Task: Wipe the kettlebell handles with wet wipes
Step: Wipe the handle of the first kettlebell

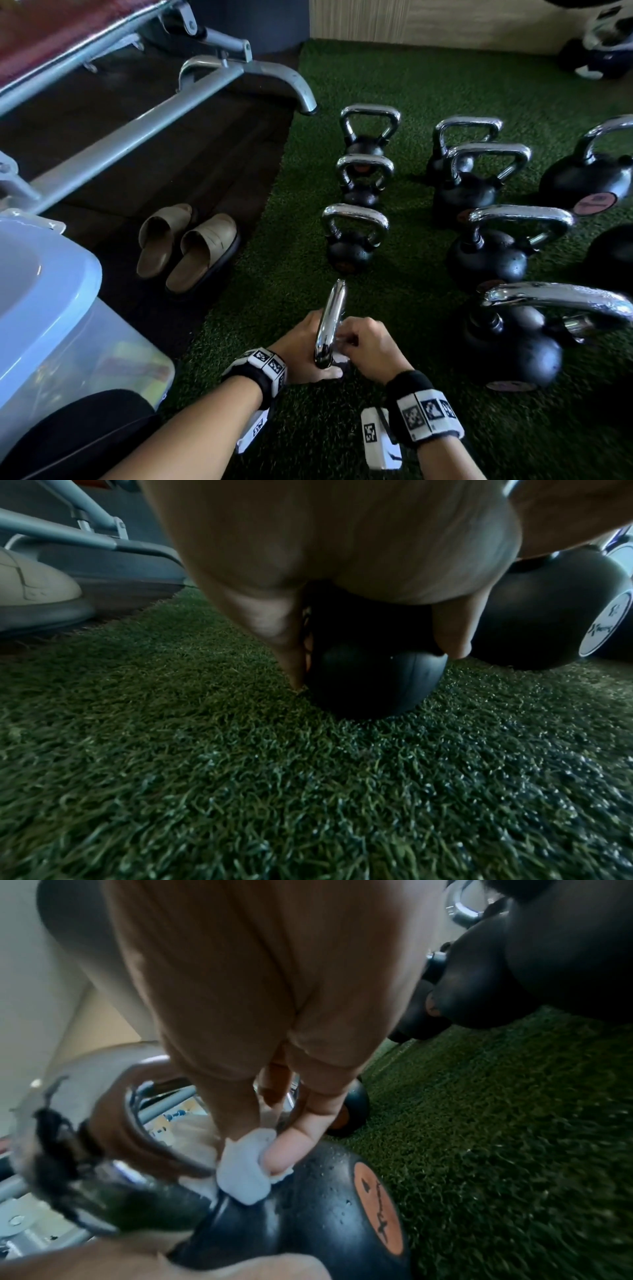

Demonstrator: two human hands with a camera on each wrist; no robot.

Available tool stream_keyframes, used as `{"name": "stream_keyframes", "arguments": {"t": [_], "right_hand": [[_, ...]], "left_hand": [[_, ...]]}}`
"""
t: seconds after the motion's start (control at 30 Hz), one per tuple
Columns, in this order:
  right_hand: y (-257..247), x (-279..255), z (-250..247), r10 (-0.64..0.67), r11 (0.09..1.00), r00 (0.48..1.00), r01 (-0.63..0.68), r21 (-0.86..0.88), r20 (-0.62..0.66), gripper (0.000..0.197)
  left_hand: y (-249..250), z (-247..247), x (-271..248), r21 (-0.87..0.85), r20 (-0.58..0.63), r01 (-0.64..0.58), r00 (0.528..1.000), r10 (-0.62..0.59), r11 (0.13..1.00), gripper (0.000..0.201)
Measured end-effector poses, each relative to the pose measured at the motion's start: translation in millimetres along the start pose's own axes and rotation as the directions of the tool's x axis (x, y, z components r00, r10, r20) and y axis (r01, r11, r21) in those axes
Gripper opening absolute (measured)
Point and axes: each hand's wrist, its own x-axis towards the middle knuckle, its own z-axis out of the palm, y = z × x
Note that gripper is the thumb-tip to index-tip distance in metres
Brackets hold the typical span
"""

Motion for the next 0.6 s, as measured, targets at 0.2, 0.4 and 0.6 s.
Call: {"name": "stream_keyframes", "arguments": {"t": [0.2, 0.4, 0.6], "right_hand": [[-0.7, 5.2, -5.3, -0.096, 0.995, 0.972, 0.087, 0.050, 0.213, 0.026], [0.8, 11.7, -2.5, -0.049, 0.999, 0.981, 0.050, 0.000, 0.189, 0.018], [3.2, -8.3, 15.5, 0.089, 0.735, 0.989, -0.146, 0.662, 0.119, 0.012]], "left_hand": [[-12.0, 9.8, 4.2, 0.079, 0.022, -0.015, 1.000, 0.013, 0.997, 0.085], [-15.9, 10.1, 4.5, -0.001, -0.027, -0.045, 0.999, 0.045, 0.999, 0.096], [-16.5, 12.4, 4.2, 0.049, -0.011, -0.067, 0.998, 0.068, 0.997, 0.065]]}}
